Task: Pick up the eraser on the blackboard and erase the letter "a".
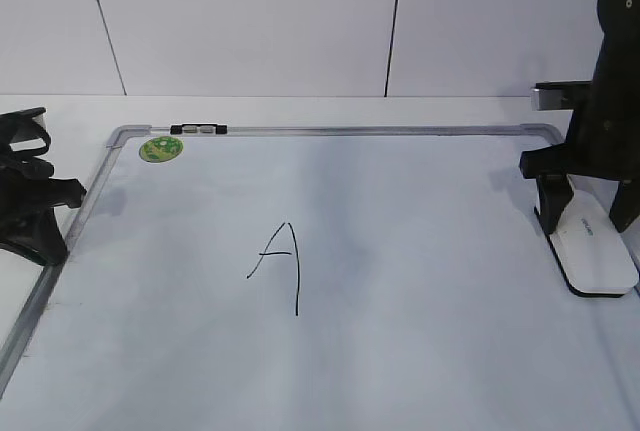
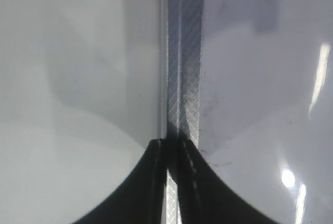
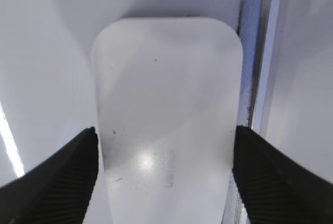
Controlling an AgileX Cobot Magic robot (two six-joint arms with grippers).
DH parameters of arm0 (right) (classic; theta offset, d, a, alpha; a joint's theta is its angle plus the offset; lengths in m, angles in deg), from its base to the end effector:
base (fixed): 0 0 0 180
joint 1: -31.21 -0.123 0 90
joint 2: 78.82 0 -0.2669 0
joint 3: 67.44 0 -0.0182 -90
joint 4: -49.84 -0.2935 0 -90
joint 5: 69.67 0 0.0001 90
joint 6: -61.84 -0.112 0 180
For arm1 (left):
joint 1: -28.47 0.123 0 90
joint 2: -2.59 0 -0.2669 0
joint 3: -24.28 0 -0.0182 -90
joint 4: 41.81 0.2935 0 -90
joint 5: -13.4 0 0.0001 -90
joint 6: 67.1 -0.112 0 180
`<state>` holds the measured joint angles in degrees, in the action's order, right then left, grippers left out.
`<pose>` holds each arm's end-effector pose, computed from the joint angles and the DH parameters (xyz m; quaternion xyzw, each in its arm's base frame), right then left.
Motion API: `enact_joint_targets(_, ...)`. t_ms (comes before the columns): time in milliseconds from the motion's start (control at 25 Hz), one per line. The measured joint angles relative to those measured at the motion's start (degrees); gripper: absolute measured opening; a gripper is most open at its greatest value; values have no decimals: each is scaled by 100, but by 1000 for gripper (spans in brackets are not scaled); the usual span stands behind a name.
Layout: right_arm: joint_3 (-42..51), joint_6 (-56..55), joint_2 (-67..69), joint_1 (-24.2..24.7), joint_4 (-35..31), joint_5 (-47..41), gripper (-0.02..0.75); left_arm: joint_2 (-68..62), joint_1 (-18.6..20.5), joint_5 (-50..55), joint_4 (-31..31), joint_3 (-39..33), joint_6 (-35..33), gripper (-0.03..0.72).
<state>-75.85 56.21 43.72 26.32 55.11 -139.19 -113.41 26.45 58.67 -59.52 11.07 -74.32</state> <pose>0.4111 0.0255 0.1333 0.0110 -0.9985 0.0453 0.0278 0.3679 -0.0372 0.0829 -0.0231 0.9920 -0.1122 0.0527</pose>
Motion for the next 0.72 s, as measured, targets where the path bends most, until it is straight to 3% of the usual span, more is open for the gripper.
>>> enact_joint_targets(320,0,1,0,0,0,0,613,0,0,-23,0,0,-10,68)
enact_joint_targets(720,0,12,0,0,0,0,613,0,0,-130,0,0,-10,205)
